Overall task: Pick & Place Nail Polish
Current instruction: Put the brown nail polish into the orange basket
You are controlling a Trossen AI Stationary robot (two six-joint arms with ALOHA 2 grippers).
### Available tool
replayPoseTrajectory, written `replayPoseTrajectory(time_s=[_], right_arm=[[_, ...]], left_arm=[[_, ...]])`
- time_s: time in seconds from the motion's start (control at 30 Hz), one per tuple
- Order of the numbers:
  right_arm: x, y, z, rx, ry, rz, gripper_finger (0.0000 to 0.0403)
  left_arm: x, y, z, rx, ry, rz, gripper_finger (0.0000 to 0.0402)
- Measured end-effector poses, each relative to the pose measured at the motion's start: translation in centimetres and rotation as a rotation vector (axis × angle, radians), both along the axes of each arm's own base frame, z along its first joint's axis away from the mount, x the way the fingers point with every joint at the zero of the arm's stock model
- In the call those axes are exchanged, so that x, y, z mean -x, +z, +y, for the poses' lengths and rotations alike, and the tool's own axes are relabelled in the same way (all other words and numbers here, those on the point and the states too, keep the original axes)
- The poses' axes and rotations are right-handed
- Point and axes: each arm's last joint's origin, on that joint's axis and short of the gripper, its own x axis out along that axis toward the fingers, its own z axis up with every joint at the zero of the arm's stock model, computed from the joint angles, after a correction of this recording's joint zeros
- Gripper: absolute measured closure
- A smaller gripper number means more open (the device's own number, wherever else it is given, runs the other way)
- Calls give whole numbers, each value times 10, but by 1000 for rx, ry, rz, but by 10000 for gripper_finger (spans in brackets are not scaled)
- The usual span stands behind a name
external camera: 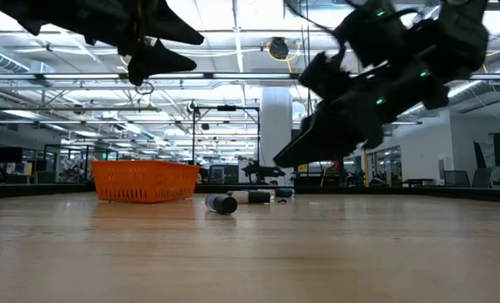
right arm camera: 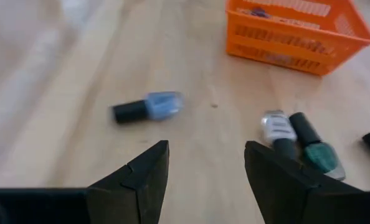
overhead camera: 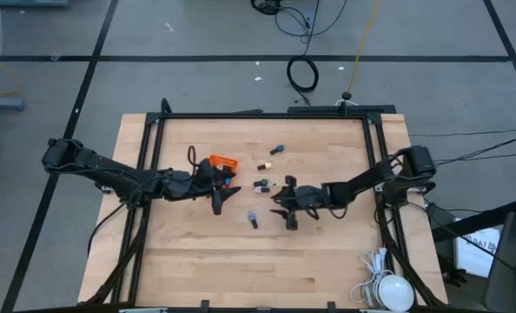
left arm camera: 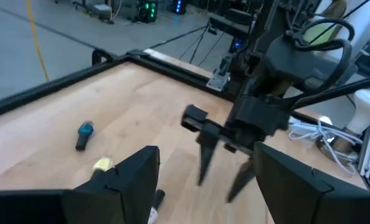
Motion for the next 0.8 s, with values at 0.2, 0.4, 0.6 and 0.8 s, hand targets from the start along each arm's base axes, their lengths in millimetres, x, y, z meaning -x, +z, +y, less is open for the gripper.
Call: replayPoseTrajectory(time_s=[0.2,0.4,0.6,0.8], right_arm=[[-13,-10,-23,65,-68,29,206],[-18,-17,-43,-27,-56,49,206],[-25,-25,-43,-10,-32,13,206],[-29,-39,-47,0,-45,28,206]], left_arm=[[0,-2,0,27,6,9,147],[0,-2,0,28,7,11,146],[0,-2,0,28,7,10,146],[0,-2,0,28,8,9,146]])
